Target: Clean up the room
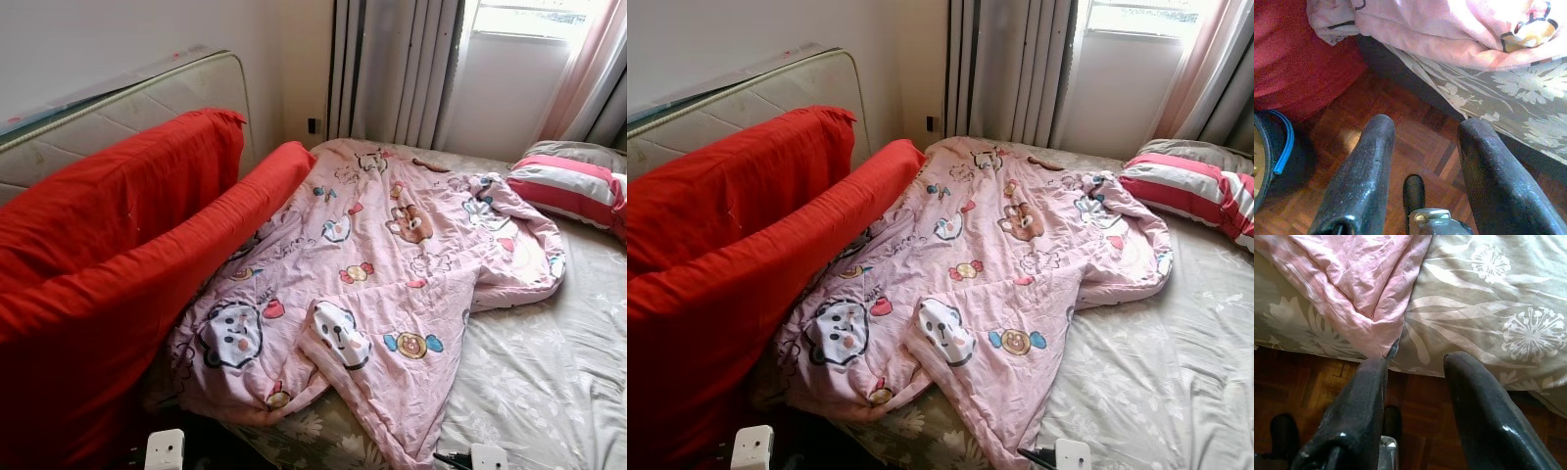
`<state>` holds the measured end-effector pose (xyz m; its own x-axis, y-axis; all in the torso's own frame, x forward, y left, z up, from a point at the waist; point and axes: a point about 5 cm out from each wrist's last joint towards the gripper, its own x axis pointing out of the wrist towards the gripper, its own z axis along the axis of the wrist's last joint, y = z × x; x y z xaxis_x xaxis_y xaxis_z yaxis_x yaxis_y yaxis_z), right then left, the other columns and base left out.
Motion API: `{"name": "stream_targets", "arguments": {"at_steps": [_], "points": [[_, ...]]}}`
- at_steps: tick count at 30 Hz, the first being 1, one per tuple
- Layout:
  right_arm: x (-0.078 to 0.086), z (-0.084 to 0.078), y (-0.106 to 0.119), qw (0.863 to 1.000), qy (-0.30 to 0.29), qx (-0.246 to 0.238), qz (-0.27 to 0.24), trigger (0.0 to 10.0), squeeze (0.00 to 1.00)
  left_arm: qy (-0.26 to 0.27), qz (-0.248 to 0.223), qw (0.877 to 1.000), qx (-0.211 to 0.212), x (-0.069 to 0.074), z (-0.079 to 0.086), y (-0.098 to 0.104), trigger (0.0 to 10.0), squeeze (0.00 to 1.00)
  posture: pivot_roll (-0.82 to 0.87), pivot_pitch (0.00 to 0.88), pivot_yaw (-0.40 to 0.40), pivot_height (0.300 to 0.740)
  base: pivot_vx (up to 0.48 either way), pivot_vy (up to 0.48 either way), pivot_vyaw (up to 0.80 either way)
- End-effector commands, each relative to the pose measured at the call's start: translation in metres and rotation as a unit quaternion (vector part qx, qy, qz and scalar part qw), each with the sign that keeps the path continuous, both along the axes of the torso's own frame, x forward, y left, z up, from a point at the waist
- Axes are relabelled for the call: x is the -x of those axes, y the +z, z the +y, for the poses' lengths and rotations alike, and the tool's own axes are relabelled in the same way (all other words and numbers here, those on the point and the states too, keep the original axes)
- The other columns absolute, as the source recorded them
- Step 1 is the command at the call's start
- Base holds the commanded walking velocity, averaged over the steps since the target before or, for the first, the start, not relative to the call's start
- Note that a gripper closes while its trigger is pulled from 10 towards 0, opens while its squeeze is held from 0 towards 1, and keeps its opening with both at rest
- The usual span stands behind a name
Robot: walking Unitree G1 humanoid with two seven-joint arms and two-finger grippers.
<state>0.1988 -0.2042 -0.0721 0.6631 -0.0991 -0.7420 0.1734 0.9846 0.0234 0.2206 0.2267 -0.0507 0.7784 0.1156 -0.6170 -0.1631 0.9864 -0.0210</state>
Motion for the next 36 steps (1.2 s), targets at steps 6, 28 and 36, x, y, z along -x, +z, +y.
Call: {"name": "stream_targets", "arguments": {"at_steps": [6, 28, 36], "points": [[0.007, 0.007, -0.004, 1.0, -0.001, -0.006, -0.006, 10.0, 0.0, -0.006, 0.015, 1.0, -0.001, 0.018, -0.001, -0.01, 10.0, 0.0, 0.0, 0.174, 0.004, 0.74, 0.0, 0.0, 0.0], [0.0, 0.011, 0.0, 0.999, 0.009, 0.0, -0.031, 10.0, 0.0, -0.02, -0.007, 1.0, 0.006, 0.016, -0.012, -0.008, 10.0, 0.0, -0.01, 0.178, 0.0, 0.74, 0.0, 0.0, 0.17], [0.0, 0.01, 0.001, 0.999, 0.006, 0.001, -0.031, 10.0, 0.0, -0.02, -0.018, 1.0, 0.007, 0.013, -0.013, -0.006, 10.0, 0.0, 0.0, 0.186, -0.003, 0.74, 0.0, 0.0, 0.0]]}}
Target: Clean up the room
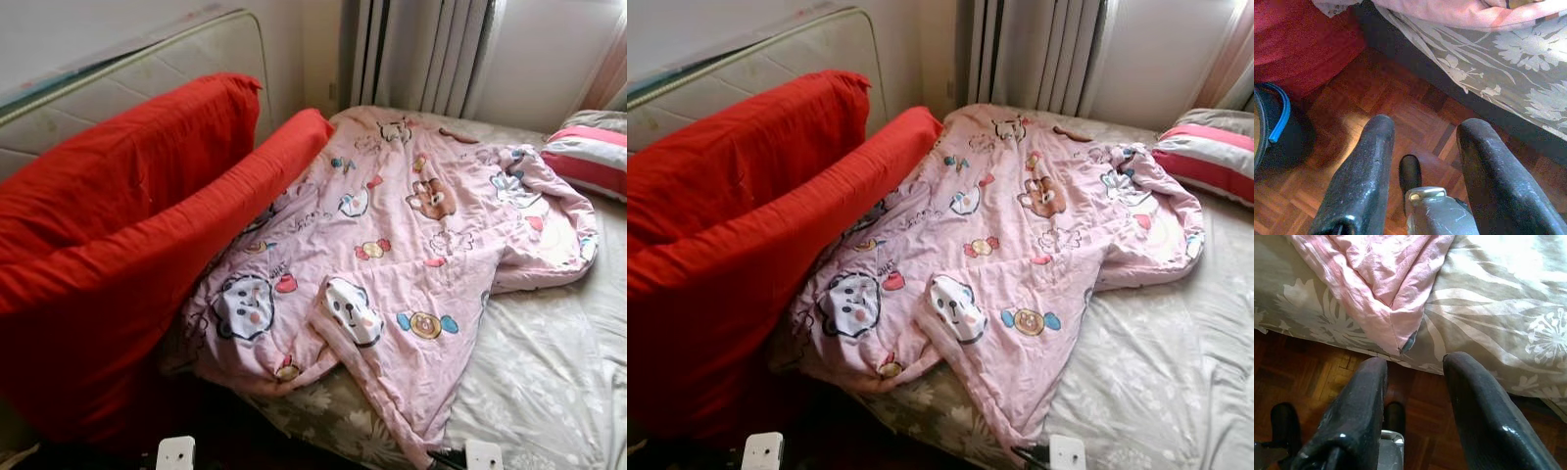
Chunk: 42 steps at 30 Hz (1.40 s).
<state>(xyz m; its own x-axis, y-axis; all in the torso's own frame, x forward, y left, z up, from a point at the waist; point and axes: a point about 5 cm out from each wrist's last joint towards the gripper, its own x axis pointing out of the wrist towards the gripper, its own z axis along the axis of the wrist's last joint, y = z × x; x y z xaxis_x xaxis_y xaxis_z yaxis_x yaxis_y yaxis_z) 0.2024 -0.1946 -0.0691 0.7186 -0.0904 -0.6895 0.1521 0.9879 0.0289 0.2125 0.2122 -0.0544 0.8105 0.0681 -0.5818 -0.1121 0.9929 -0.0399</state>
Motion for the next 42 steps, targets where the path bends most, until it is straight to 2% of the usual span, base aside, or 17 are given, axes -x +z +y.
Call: {"name": "stream_targets", "arguments": {"at_steps": [1, 10, 32, 36, 40, 42], "points": [[0.004, 0.001, -0.002, 1.0, -0.004, -0.002, 0.006, 10.0, 0.0, 0.004, 0.003, 1.0, 0.001, 0.004, 0.002, -0.002, 10.0, 0.0, 0.0, 0.187, -0.001, 0.74, 0.0, 0.0, 0.0], [0.001, 0.002, -0.001, 1.0, -0.003, -0.006, 0.001, 10.0, 0.0, 0.003, -0.006, 1.0, 0.0, 0.0, 0.002, 0.001, 10.0, 0.0, 0.0, 0.191, 0.003, 0.74, 0.0, 0.0, 0.0], [-0.003, 0.003, 0.002, 1.0, -0.001, -0.005, -0.008, 10.0, 0.0, -0.002, -0.023, 1.0, 0.002, -0.007, 0.002, 0.006, 10.0, 0.0, 0.0, 0.2, 0.004, 0.74, 0.276, 0.0, 0.0], [-0.004, 0.004, 0.002, 1.0, -0.001, -0.005, -0.01, 10.0, 0.0, -0.006, -0.029, 1.0, 0.001, -0.01, 0.001, 0.008, 10.0, 0.0, 0.0, 0.2, 0.005, 0.74, 0.0, 0.0, 0.0], [-0.011, 0.006, 0.007, 0.999, 0.009, -0.003, -0.031, 10.0, 0.0, -0.007, -0.047, 0.999, -0.003, -0.016, 0.004, 0.014, 10.0, 0.0, 0.0, 0.2, 0.007, 0.74, 0.0, 0.0, 0.0], [-0.022, 0.007, 0.015, 0.998, 0.018, 0.0, -0.059, 10.0, 0.0, 0.001, -0.078, 0.997, -0.009, -0.024, 0.009, 0.024, 10.0, 0.0, -0.01, 0.2, 0.008, 0.74, 0.0, 0.0, 0.0]]}}
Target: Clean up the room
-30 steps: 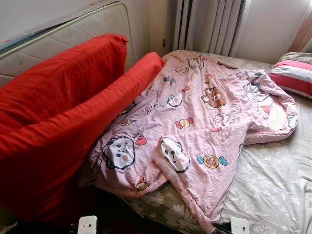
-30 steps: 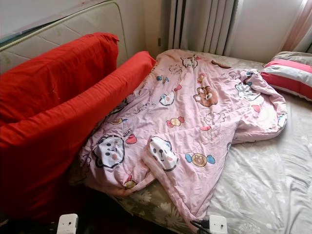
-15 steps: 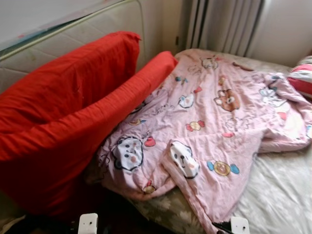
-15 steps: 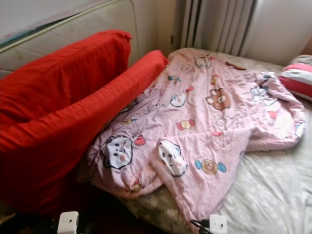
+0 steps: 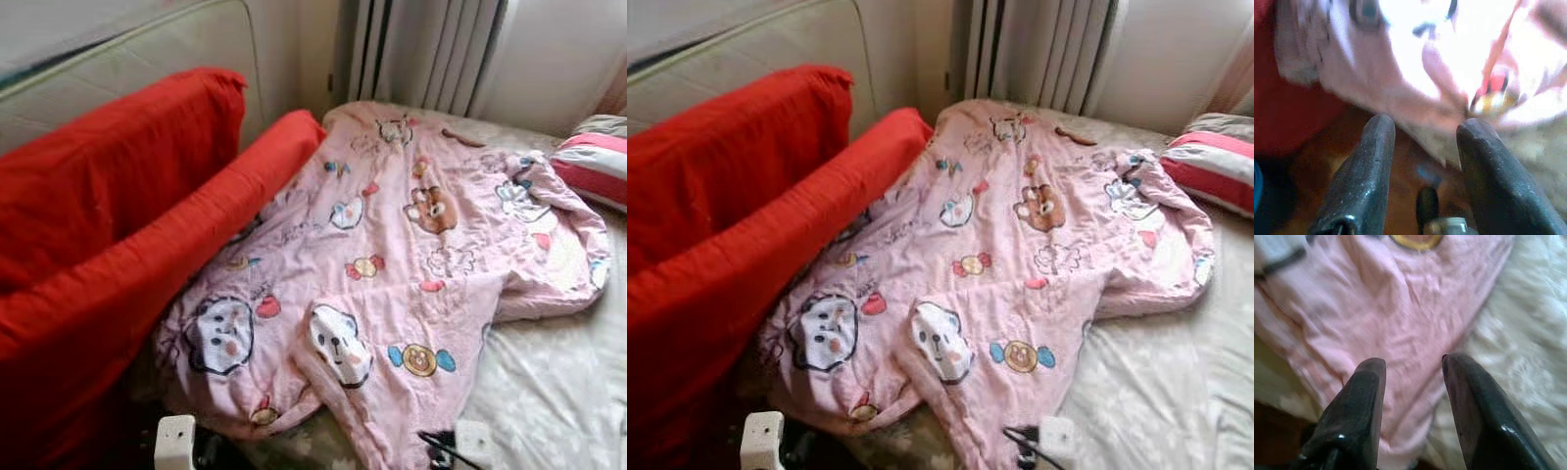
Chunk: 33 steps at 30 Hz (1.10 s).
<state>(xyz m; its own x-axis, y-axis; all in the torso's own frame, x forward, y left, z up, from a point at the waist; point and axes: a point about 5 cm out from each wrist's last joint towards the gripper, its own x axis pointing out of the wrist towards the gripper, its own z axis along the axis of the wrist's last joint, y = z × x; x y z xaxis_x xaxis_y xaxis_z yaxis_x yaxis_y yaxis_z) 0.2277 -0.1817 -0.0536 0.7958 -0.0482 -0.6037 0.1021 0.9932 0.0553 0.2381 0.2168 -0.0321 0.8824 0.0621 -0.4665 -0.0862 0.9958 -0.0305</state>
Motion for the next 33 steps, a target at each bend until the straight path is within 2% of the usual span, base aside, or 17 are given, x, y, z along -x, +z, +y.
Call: {"name": "stream_targets", "arguments": {"at_steps": [1, 2, 5, 6, 12, 25, 33], "points": [[0.004, -0.006, -0.001, 1.0, -0.005, 0.005, -0.002, 10.0, 0.0, 0.011, -0.011, 1.0, 0.003, 0.002, 0.004, 0.001, 10.0, 0.0, -0.01, 0.2, 0.008, 0.74, 0.0, 0.0, 0.0], [-0.003, -0.006, 0.005, 1.0, 0.005, 0.007, -0.027, 10.0, 0.0, 0.014, -0.04, 0.999, 0.0, -0.005, 0.007, 0.01, 10.0, 0.0, -0.01, 0.197, 0.01, 0.74, 0.0, 0.0, 0.0], [-0.01, -0.005, 0.012, 0.998, 0.015, 0.007, -0.057, 10.0, 0.0, 0.013, -0.067, 0.998, -0.005, -0.011, 0.01, 0.018, 10.0, 0.0, -0.01, 0.196, 0.011, 0.74, 0.0, 0.0, 0.0], [-0.015, -0.004, 0.018, 0.996, 0.021, 0.007, -0.081, 10.0, 0.0, 0.011, -0.091, 0.996, -0.007, -0.015, 0.011, 0.025, 10.0, 0.0, -0.01, 0.193, 0.012, 0.74, 0.0, 0.0, 0.0], [-0.023, -0.002, 0.028, 0.992, 0.027, 0.006, -0.119, 10.0, 0.0, -0.004, -0.135, 0.991, -0.009, -0.021, 0.008, 0.039, 10.0, 0.0, -0.01, 0.182, 0.013, 0.74, 0.0, 0.0, 0.0], [-0.036, 0.014, 0.041, 0.986, 0.043, -0.006, -0.161, 10.0, 0.0, -0.02, -0.171, 0.985, -0.002, -0.026, 0.001, 0.051, 10.0, 0.0, -0.01, 0.168, 0.013, 0.74, 0.0, 0.0, 0.0], [-0.038, 0.013, 0.044, 0.984, 0.042, -0.005, -0.171, 10.0, 0.0, -0.023, -0.181, 0.983, 0.001, -0.026, 0.0, 0.056, 10.0, 0.0, 0.0, 0.183, 0.012, 0.74, 0.0, 0.0, 0.0]]}}
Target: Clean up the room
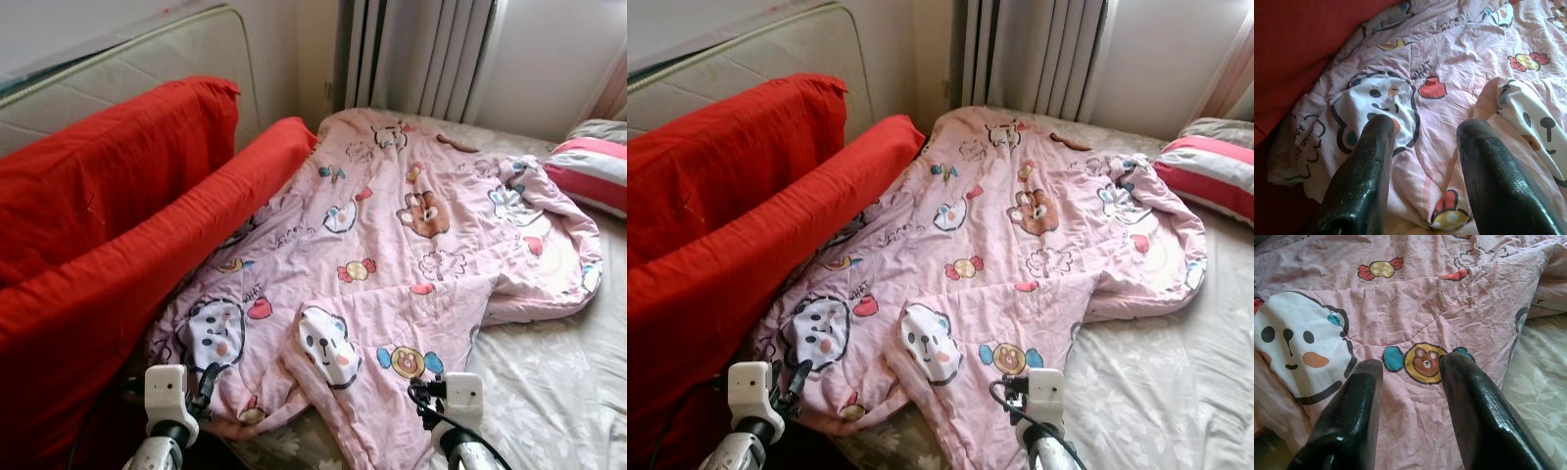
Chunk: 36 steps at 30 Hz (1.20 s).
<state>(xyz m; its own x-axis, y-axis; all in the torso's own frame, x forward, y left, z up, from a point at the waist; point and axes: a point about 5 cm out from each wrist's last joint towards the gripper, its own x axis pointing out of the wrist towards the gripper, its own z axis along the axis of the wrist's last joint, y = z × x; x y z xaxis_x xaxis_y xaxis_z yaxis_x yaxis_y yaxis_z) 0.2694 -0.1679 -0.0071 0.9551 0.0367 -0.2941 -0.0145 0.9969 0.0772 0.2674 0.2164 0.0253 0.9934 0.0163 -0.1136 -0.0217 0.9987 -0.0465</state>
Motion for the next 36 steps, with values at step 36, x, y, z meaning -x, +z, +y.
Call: {"name": "stream_targets", "arguments": {"at_steps": [36], "points": [[-0.013, 0.0, 0.02, 0.998, -0.039, -0.011, -0.055, 10.0, 0.0, -0.012, -0.044, 0.999, -0.007, -0.009, -0.007, 0.031, 10.0, 0.0, 0.01, 0.219, 0.023, 0.715, 0.0, 0.066, 0.0]]}}
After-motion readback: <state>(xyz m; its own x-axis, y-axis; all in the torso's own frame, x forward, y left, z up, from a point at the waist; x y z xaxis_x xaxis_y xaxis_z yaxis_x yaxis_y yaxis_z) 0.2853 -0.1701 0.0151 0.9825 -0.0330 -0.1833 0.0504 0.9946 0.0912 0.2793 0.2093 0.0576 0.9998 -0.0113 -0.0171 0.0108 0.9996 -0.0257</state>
